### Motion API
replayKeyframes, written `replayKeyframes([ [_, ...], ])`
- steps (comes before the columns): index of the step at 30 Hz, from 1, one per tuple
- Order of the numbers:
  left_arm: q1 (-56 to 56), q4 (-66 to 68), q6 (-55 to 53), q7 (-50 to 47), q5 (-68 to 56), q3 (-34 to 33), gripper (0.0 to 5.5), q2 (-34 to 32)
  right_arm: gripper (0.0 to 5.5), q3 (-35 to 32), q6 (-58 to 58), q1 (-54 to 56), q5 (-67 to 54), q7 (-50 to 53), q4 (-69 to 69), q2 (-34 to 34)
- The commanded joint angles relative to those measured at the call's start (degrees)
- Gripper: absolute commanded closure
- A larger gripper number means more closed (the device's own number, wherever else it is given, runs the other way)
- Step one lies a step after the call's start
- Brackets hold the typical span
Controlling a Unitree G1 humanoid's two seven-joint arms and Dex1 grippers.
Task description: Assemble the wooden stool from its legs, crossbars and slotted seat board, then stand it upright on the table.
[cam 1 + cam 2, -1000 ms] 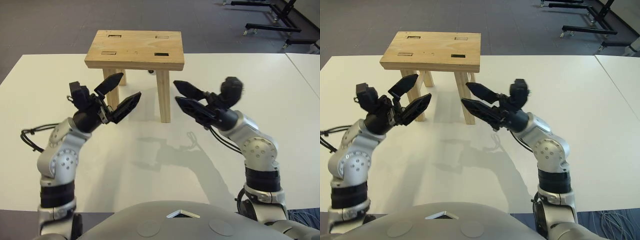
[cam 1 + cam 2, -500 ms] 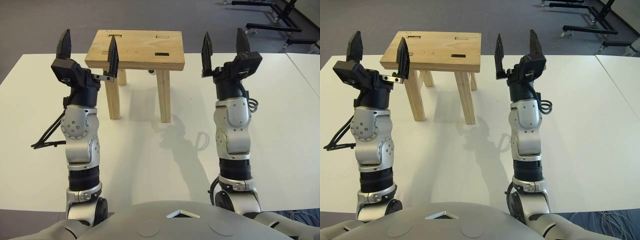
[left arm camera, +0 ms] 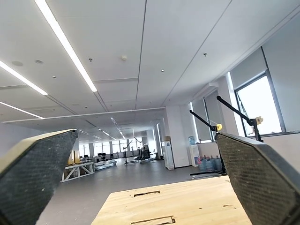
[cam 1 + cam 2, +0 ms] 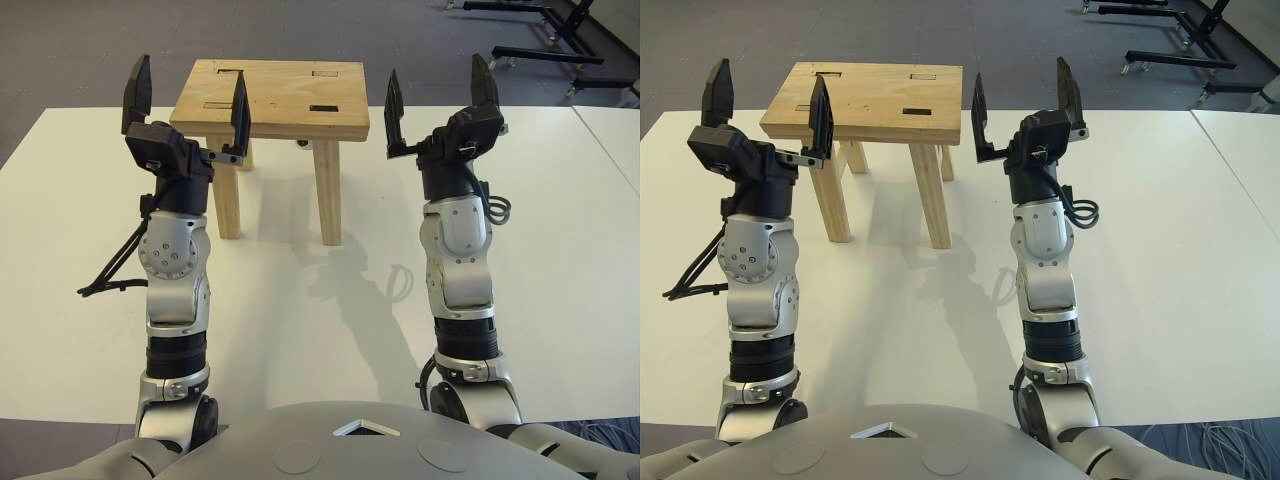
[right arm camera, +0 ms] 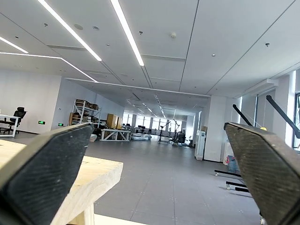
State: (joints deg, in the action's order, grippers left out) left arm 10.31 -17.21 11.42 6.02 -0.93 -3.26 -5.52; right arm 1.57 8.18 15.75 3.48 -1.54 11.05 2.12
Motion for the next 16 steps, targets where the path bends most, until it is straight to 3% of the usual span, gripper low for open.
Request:
replayKeyframes([
  [1,0.69,0.9,0.67,-0.7,0.87,0.24,0.1,-0.02,0.12,-0.6,-0.94,1.25,0.35,0.39,-1.11,0.49],
  [16,2.21,3.58,1.2,-1.11,-9.55,0.48,0.1,6.04,0.12,-3.91,-0.97,5.58,-6.0,-0.24,-8.45,0.24],
])
